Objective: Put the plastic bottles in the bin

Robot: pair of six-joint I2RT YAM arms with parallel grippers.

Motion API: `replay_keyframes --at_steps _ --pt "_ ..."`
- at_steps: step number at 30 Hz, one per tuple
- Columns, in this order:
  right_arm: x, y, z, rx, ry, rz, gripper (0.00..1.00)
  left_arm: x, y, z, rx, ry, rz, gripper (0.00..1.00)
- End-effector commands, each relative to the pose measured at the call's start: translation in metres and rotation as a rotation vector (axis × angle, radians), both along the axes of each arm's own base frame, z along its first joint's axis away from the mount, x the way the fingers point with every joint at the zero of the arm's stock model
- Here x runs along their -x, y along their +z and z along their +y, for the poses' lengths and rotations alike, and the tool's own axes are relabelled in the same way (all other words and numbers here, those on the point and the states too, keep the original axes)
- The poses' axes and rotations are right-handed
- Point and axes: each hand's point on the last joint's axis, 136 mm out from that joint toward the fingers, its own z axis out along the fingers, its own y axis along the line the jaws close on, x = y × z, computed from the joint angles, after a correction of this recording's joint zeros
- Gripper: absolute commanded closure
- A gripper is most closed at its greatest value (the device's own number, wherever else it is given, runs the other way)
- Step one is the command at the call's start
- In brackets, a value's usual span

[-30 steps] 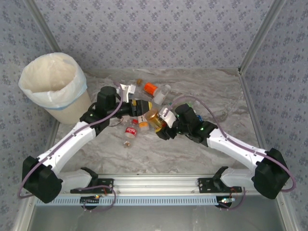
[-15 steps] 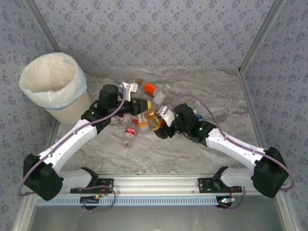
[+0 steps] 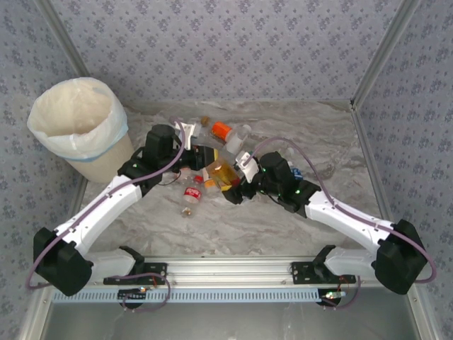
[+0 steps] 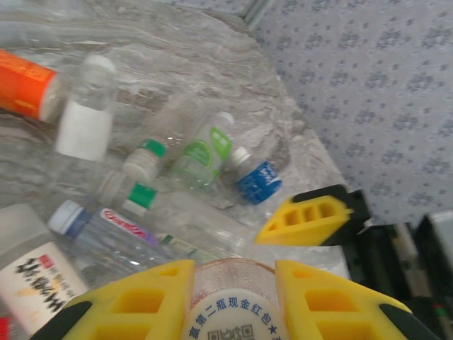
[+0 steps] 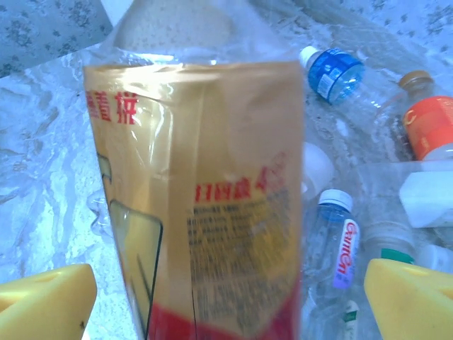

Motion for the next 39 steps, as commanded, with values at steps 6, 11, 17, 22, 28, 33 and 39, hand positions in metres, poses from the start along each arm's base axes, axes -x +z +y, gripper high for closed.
replay_keyframes --at_steps 6,11,17,22,28,33,39 --pt "-0.037 0.021 -0.060 -0.031 -0.416 0.022 0.00 -0.020 0.076 0.058 -0.108 0.276 -0.273 1.00" --pt "-0.048 0.035 -0.086 -0.104 -0.576 -0.028 0.00 -0.031 0.122 0.090 -0.180 0.437 -0.398 1.00" --pt "-0.054 0.044 -0.112 -0.155 -0.715 -0.086 0.00 -0.045 0.183 0.142 -0.257 0.706 -0.530 1.00" --pt "-0.056 0.044 -0.119 -0.162 -0.746 -0.089 0.00 -0.050 0.234 0.197 -0.266 0.914 -0.602 1.00" --pt "-0.058 0.045 -0.124 -0.170 -0.769 -0.092 0.00 -0.048 0.282 0.263 -0.322 1.168 -0.678 1.00" --pt "-0.058 0.040 -0.128 -0.157 -0.792 -0.083 0.00 -0.050 0.282 0.334 -0.424 1.410 -0.637 1.00" --pt "-0.058 0.033 -0.136 -0.135 -0.828 -0.071 0.00 -0.061 0.242 0.390 -0.468 1.543 -0.483 1.00"
